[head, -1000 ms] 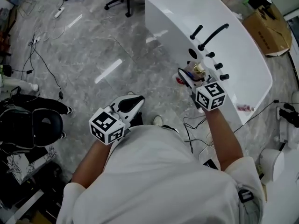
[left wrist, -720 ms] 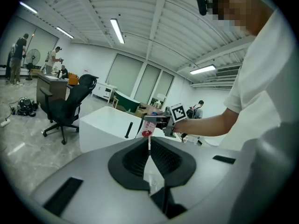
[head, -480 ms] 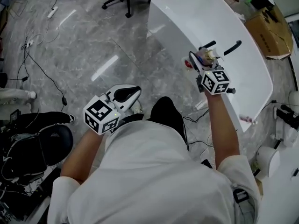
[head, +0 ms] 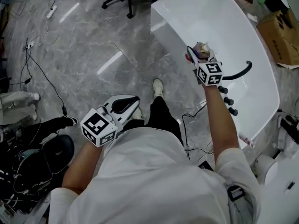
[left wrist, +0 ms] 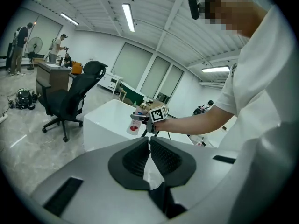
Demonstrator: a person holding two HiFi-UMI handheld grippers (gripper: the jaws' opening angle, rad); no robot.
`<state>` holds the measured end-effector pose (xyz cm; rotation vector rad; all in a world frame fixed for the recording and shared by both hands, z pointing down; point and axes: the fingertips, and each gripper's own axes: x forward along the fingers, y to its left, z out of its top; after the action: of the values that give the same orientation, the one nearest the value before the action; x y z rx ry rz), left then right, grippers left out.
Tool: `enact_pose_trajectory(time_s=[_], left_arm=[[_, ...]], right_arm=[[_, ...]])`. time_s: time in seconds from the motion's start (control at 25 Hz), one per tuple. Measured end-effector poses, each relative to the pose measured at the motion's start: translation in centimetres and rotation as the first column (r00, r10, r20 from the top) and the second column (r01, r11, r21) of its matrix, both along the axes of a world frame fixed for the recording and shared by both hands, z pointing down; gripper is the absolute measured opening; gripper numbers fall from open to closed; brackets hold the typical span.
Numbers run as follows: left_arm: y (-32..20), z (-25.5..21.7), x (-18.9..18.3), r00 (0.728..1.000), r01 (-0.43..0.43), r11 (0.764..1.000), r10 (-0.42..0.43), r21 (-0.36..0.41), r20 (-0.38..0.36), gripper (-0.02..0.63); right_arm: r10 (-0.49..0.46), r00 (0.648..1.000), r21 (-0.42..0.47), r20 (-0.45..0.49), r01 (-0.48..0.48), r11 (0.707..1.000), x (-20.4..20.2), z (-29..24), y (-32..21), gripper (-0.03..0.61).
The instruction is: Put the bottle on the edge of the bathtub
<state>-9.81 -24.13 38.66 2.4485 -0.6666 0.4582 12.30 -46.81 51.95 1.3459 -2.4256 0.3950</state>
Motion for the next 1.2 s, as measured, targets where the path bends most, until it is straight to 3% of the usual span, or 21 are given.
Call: enact_pose_trajectory(time_s=[0.32,0.52,0.8,1.2], left_arm=[[-8.7,2.8,3.4,1.000,0.013,0.999,-0.012,-0.040,0.028,0.028],[-11.0,5.1,4.8,0.999,0.001,0.997,0.002,-0.076,0.034,0.028],[-12.1,6.7,6.0,1.000,0.004,0.992,-0.005,-0.124,-0.010,0.028],[-12.9,7.6,6.5,0.999,0.003,0.991,-0.008,-0.131,-0.040,0.028]], right_arm=[[0.049,0.999,-0.007,-0.020,-0.049,0.999,2.9,7.4,-9.5,0.213],[0.087,0.996,-0.010,-0.021,-0.087,0.996,4.2,11.6,-13.1,0.213],[0.076,0.996,0.035,-0.055,-0.074,0.997,4.4,13.3,-14.7,0.215],[0.081,0.995,0.066,-0.053,-0.077,0.995,3.7,14.7,-15.1,0.218]])
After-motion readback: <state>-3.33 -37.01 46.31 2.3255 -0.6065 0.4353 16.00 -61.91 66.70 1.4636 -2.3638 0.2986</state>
